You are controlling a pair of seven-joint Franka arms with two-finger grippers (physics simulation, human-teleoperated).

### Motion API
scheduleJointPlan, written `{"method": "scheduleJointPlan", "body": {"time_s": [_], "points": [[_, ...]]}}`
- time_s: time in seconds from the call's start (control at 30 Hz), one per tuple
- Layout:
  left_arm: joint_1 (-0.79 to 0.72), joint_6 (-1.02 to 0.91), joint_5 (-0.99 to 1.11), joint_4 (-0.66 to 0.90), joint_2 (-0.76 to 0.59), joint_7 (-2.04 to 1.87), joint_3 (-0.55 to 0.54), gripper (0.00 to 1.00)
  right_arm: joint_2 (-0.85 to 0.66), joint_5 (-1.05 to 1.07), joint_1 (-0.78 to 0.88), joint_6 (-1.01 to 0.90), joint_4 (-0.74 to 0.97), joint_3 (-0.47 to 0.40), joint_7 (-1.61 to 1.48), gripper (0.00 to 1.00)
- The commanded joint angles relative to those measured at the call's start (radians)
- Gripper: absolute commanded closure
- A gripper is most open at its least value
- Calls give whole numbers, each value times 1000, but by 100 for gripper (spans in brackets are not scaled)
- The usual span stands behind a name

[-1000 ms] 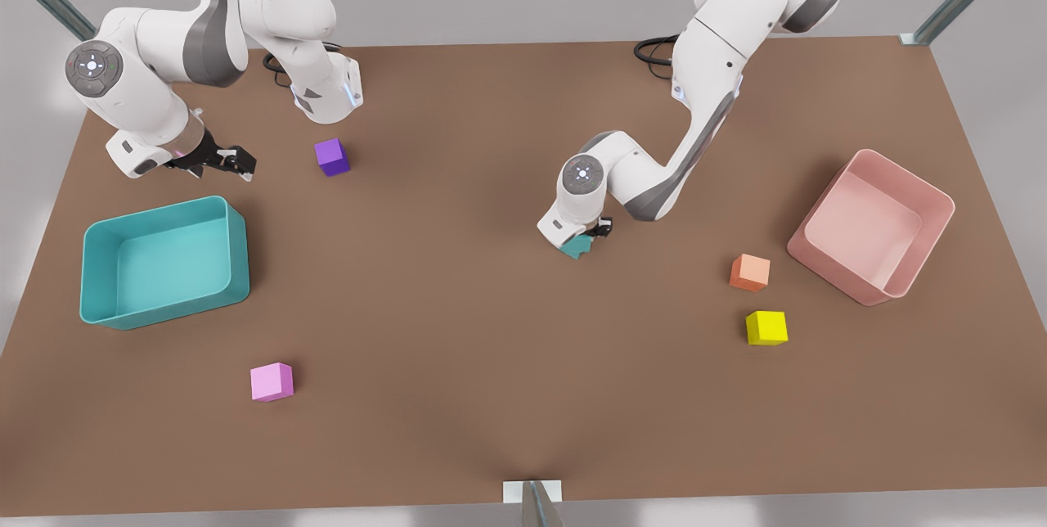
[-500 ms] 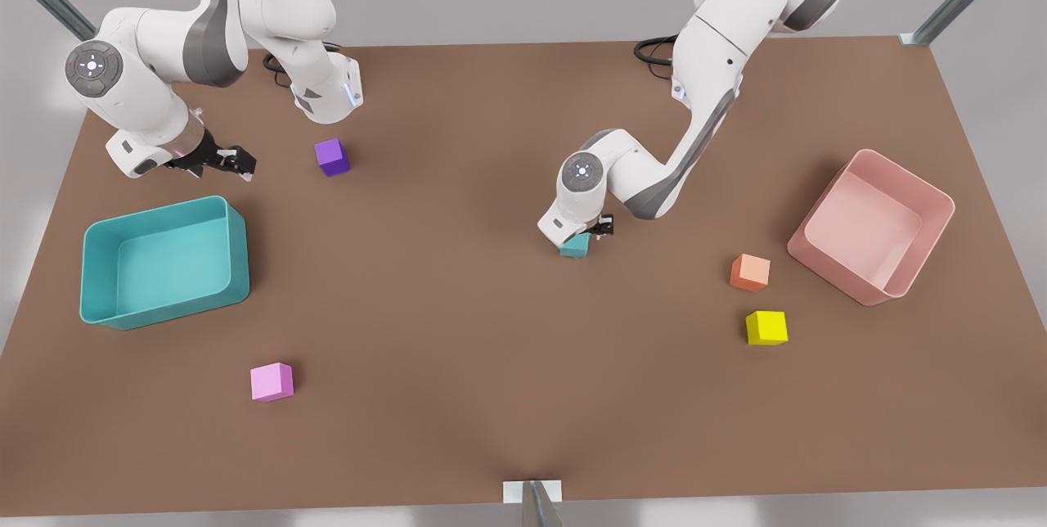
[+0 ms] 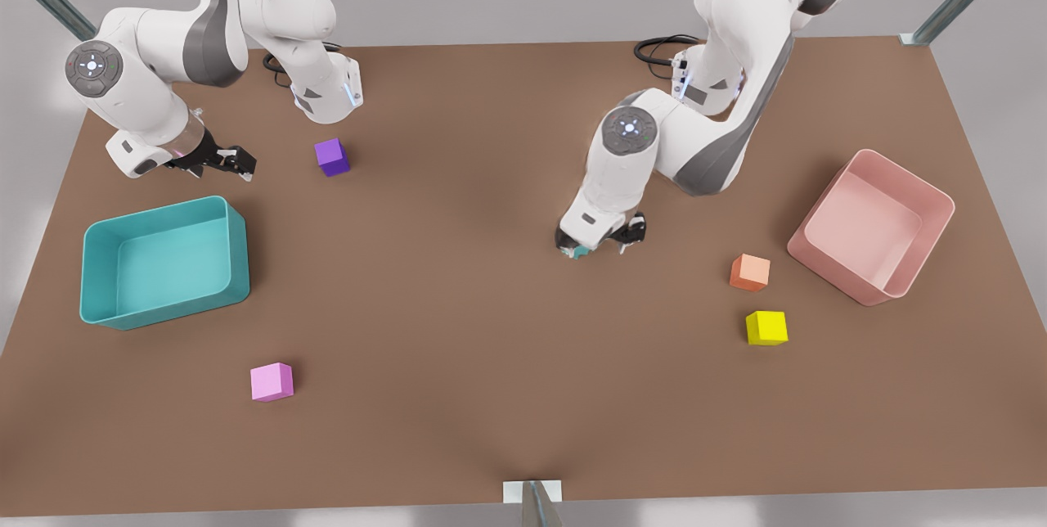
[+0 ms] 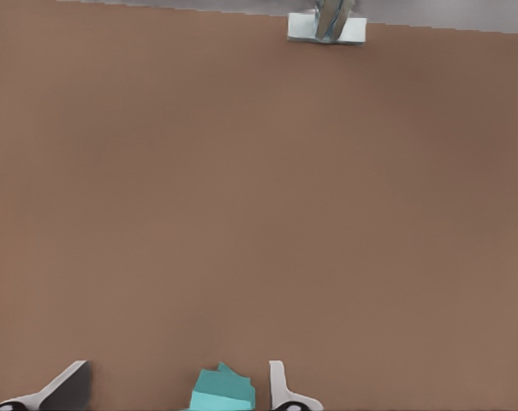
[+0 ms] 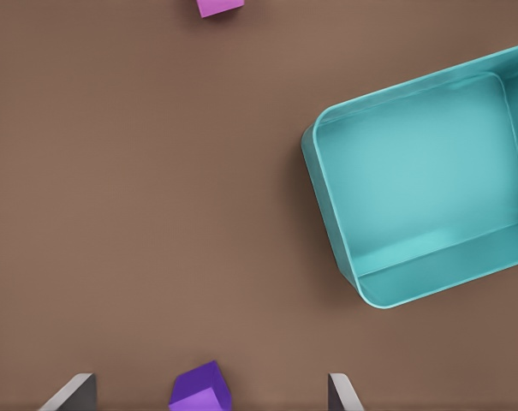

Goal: Stack the two blue cubes on top of each other

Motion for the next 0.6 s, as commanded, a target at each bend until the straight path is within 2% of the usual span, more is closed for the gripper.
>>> {"method": "scheduleJointPlan", "body": {"time_s": [0.0, 0.17, 0.23, 0.37, 0.4, 0.43, 0.57], "points": [[66, -355, -29, 78, -2, 320, 0, 0, -1, 1, 0, 0, 0, 0, 0, 0], [241, -357, -125, 134, -25, 352, 8, 0, -1, 1, 0, 0, 0, 0, 0, 0], [142, -438, -199, 182, -22, 355, 158, 0, -1, 1, 0, 1, 0, 0, 1, 0], [119, -477, -210, 193, -17, 367, 200, 0, -1, 1, -2, 0, 0, 0, 1, 0], [125, -504, -214, 193, -18, 496, 204, 0, -1, 1, 0, 0, 0, 0, 1, 0], [119, -527, -289, 188, -28, 626, 295, 0, -1, 1, 0, 0, 0, 0, 1, 0], [119, -527, -299, 191, -20, 622, 296, 0, -1, 1, 0, 0, 0, 0, 1, 0]]}}
